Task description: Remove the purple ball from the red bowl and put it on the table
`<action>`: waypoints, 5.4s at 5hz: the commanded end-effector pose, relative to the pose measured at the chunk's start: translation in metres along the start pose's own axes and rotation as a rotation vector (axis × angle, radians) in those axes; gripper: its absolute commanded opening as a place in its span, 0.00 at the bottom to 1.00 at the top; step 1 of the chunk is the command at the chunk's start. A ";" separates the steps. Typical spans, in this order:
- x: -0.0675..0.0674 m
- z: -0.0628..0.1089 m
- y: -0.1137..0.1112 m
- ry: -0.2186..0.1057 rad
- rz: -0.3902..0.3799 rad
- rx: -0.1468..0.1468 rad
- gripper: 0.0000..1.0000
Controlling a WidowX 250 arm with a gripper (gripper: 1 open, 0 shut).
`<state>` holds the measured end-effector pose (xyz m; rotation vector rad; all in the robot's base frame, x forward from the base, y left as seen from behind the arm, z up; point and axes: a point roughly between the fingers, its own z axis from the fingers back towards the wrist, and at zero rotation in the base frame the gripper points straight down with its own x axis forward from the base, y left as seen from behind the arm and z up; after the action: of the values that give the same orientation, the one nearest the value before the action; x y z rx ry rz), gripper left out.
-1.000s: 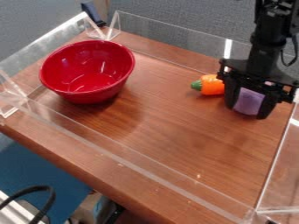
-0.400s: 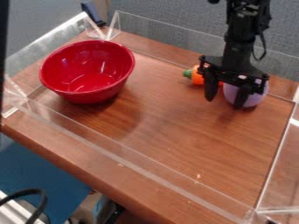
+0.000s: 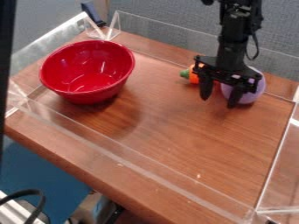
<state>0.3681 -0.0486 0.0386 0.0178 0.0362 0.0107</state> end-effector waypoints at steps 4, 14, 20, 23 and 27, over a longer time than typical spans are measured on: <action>0.009 0.021 0.017 -0.051 0.112 -0.011 1.00; -0.004 0.039 0.016 -0.035 -0.017 -0.006 1.00; 0.003 0.064 0.032 -0.076 0.127 -0.021 1.00; 0.001 0.092 0.011 -0.118 0.096 -0.024 1.00; -0.005 0.083 0.003 -0.120 0.082 -0.006 1.00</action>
<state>0.3644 -0.0469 0.0912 0.0246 0.0046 0.0982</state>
